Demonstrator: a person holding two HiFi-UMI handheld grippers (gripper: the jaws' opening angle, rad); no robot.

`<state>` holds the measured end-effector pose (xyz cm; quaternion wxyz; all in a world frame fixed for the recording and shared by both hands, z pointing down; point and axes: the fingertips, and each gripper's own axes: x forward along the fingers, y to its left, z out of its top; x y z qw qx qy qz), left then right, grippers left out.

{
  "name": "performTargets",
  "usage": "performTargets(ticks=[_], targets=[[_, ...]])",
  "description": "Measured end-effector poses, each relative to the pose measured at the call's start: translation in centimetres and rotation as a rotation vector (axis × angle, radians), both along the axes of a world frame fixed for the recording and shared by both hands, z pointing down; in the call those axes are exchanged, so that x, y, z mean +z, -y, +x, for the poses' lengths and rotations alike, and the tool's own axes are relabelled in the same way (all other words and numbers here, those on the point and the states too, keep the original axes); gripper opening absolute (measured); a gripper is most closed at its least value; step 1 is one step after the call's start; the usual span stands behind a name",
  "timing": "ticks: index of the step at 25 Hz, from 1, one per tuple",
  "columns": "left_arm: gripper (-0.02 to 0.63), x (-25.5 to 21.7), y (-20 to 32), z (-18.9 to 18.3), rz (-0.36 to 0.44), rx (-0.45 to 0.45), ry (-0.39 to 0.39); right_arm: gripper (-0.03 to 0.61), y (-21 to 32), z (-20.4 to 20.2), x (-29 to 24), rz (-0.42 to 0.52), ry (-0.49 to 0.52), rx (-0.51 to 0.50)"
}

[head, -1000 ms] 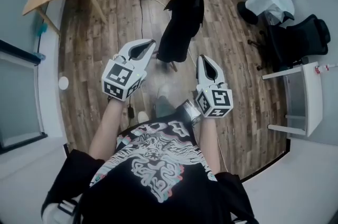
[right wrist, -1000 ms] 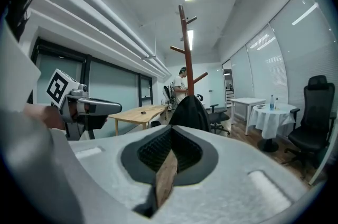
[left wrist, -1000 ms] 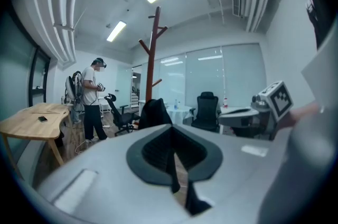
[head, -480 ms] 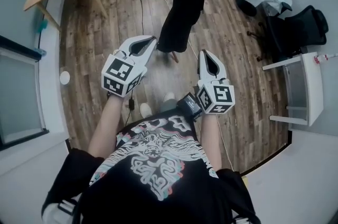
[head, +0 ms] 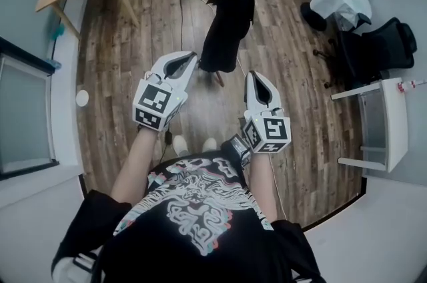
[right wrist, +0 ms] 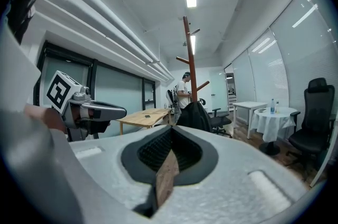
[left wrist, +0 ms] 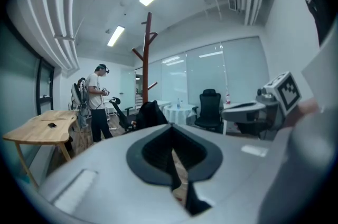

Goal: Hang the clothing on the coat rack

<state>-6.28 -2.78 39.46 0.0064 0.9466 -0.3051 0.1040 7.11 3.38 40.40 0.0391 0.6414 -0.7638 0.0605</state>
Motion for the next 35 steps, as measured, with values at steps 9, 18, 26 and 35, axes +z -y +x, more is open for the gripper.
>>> performTargets(ticks=[9,18,26,35], targets=[[-0.011,-1.8,-1.6,2.2,0.025,-0.044,-0.025,-0.002,-1.4,2.2,-2.1,0.05,0.004,0.011],[-0.011,-1.2,-3.2,3.5,0.024,-0.014,-0.014,-0.002,-1.8,0.5,-2.4,0.06,-0.01,-0.034],[-0.011,-0.8,-3.3,4.3,0.017,-0.013,-0.005,-0.002,-1.9,0.4,-2.6,0.061,-0.034,-0.035],[-0.011,0.9,-3.2,5.0,-0.031,0.005,0.009,-0.002,-1.5,0.7,-1.8,0.059,-0.022,-0.025]])
